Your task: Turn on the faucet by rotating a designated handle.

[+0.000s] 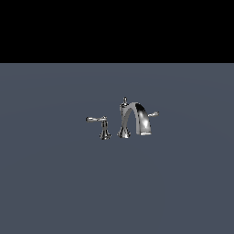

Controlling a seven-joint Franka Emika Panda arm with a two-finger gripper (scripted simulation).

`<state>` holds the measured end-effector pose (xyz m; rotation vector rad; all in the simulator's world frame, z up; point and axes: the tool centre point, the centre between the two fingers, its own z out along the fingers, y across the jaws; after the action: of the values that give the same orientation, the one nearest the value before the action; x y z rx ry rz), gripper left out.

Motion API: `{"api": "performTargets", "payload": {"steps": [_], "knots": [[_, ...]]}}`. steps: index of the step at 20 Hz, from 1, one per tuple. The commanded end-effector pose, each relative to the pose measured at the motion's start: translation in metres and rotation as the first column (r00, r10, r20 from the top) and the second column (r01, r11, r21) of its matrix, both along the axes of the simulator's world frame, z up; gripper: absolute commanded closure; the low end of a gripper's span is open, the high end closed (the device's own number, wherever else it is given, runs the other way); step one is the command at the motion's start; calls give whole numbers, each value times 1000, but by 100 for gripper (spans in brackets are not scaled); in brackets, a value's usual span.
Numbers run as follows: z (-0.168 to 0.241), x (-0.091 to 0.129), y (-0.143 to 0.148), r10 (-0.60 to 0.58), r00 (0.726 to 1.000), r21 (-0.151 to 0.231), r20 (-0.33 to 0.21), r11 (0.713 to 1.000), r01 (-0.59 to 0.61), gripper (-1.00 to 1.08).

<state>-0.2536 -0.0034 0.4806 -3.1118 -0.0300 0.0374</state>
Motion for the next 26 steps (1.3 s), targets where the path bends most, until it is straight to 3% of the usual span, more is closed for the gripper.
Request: {"api": "performTargets", "payload": {"steps": [1, 13, 20, 26], "knots": [[0, 0, 0, 0, 1000, 0, 0, 1000, 0, 108], [-25, 23, 7, -89, 996, -2, 0, 996, 89, 108], [-63, 59, 14, -217, 976, -5, 0, 976, 217, 108], [-104, 99, 16, -353, 936, -7, 1, 936, 353, 108]]}}
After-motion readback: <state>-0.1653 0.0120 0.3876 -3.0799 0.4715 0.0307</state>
